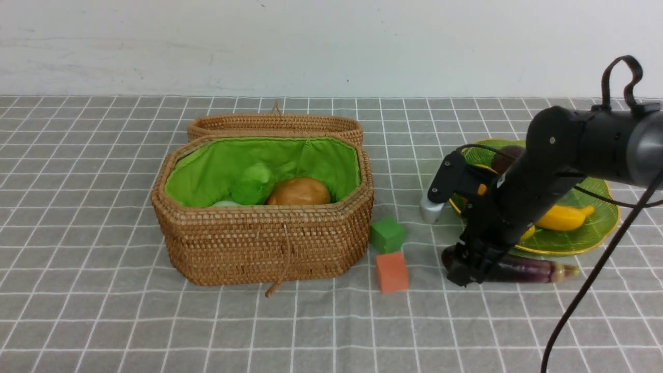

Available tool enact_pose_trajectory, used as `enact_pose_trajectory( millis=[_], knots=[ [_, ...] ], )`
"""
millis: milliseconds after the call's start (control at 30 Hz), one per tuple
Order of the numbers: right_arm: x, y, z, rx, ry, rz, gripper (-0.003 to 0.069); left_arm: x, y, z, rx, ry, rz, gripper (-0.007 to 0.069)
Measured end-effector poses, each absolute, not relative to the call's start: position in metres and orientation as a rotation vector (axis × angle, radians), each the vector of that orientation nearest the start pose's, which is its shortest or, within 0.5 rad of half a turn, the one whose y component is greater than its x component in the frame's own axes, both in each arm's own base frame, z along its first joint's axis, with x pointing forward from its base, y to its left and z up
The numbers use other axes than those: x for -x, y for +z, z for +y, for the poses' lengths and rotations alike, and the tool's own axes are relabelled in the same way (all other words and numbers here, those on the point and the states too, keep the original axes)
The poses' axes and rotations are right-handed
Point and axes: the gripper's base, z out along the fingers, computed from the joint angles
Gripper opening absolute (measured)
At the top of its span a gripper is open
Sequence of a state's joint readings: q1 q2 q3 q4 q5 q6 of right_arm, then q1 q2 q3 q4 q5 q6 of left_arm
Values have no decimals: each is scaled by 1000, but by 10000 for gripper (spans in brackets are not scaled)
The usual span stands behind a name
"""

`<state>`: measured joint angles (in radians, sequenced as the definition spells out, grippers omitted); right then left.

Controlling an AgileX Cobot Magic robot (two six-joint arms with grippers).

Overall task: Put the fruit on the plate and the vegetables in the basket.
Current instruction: Grab an eggplant with your right arm and place it in the basket on the left.

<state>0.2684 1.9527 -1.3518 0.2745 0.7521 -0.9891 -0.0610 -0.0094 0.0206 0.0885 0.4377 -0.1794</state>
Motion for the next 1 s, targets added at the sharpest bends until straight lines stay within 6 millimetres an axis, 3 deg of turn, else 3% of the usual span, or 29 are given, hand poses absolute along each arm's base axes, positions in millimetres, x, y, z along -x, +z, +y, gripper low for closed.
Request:
enact_pose_trajectory(
  millis=[133,267,433,633,700,767,800,867,900,933,1000],
  knots=[
    [-380,169,122,1464,156,2420,541,-51,168,0,62,-71,1930,237],
    [-376,170,123,1486,204,2455,419,-51,168,0,62,-71,1930,237],
    [-372,179,127,1485,306,2486,420,-51,168,0,62,-71,1930,239],
    [-365,207,133,1421,402,2443,420,-51,168,0,62,-71,1930,239],
    [-361,223,135,1395,423,2408,420,-51,168,0,62,-71,1930,239],
    [-354,258,140,1366,474,2331,420,-51,168,0,61,-70,1930,239],
    [-353,261,141,1369,482,2326,420,-51,168,0,61,-70,1930,239],
    [-347,305,150,1362,543,2219,420,-51,168,0,61,-70,1930,239],
    [-347,309,151,1361,549,2210,420,-51,168,0,61,-70,1930,239],
    [-343,333,160,1349,598,2146,420,-51,168,0,61,-70,1930,239],
    [-339,362,176,1334,660,2050,420,-51,168,0,61,-69,1930,239]
  ],
)
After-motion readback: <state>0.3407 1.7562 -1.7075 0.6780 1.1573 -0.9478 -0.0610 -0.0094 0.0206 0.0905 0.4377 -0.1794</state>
